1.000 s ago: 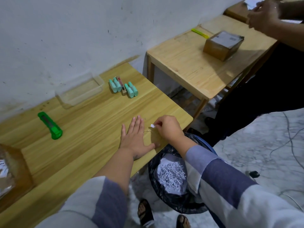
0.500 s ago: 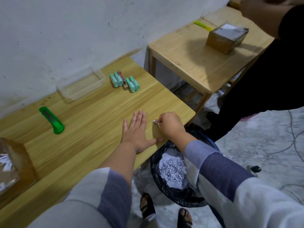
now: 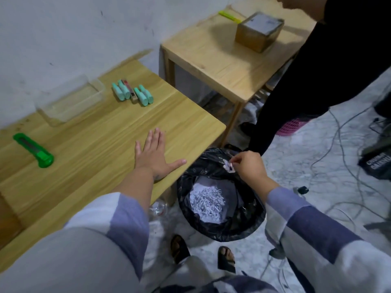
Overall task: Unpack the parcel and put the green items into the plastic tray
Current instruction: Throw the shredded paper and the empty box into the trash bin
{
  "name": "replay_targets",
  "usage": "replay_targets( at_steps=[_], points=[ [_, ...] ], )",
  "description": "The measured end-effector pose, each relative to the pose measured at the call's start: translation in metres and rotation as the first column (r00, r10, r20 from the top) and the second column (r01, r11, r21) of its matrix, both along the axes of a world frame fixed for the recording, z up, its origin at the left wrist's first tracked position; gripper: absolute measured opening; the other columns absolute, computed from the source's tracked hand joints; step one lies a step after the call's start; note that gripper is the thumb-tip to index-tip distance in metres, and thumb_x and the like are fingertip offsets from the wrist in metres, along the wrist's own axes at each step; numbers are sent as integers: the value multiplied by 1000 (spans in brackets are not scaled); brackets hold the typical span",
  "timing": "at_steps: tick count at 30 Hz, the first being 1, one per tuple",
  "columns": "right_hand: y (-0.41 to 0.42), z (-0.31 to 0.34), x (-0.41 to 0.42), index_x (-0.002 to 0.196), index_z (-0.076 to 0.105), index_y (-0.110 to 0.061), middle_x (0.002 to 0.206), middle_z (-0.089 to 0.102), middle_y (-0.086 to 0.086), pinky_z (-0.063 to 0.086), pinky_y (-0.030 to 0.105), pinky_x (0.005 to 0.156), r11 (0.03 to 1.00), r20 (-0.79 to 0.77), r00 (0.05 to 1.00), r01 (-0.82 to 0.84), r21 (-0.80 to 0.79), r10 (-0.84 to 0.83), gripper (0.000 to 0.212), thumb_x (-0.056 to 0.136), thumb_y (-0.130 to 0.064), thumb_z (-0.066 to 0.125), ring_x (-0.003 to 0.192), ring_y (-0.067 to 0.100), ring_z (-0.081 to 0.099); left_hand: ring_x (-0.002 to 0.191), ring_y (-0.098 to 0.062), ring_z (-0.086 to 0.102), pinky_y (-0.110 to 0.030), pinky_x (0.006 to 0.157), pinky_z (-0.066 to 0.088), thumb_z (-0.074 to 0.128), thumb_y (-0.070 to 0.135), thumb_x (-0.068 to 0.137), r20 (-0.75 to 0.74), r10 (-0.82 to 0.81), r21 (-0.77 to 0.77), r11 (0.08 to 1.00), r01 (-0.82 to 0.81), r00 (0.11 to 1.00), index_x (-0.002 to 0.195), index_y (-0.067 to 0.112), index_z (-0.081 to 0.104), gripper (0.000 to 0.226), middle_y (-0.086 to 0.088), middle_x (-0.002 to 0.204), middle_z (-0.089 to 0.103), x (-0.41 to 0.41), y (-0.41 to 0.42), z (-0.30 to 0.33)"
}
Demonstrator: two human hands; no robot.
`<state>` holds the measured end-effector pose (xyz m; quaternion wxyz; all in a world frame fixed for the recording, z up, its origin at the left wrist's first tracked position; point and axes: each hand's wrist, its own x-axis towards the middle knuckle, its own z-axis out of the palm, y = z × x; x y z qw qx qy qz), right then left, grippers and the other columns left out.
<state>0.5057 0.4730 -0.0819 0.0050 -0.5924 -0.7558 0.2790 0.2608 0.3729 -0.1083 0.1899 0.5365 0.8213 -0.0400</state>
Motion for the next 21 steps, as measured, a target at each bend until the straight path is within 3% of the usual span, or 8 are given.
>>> replay_targets(
  at_steps=[4,12,18,21],
  points=[
    [1,-15,15,102,74,-17,109,72,7,49,30,83,996,81,996,-24,-86,31,30,88,-2,51,99,27,65,144,-16,-25,-52,117,-9,23,91,68,-3,-3,-4,1000,3,1000,149,18,-22,118,2,156,-29,1,-1,0],
    [5,-6,8,110,69,-16,114,70,8,51,33,88,995,41,997,-54,-87,58,27,87,-14,58,106,26,63,145,-16,-21,-53,116,-8,35,85,73,56,14,-43,999,-11,998,150,18,-18,115,2,158,-24,0,4,9],
    [2,30,-23,113,68,-17,115,69,8,52,36,91,984,-3,986,-165,-64,165,28,87,-15,56,106,27,63,149,-18,2,-51,119,7,53,50,91,164,120,15,992,-125,979,153,19,12,80,-1,162,8,0,-18,38],
    [-8,53,-46,116,66,-17,117,66,7,52,34,85,954,-26,954,-299,-37,298,30,89,-14,52,103,26,63,139,-23,35,-45,114,29,58,40,91,276,230,73,963,-259,933,146,20,36,63,-5,152,36,-2,-46,57]
  ],
)
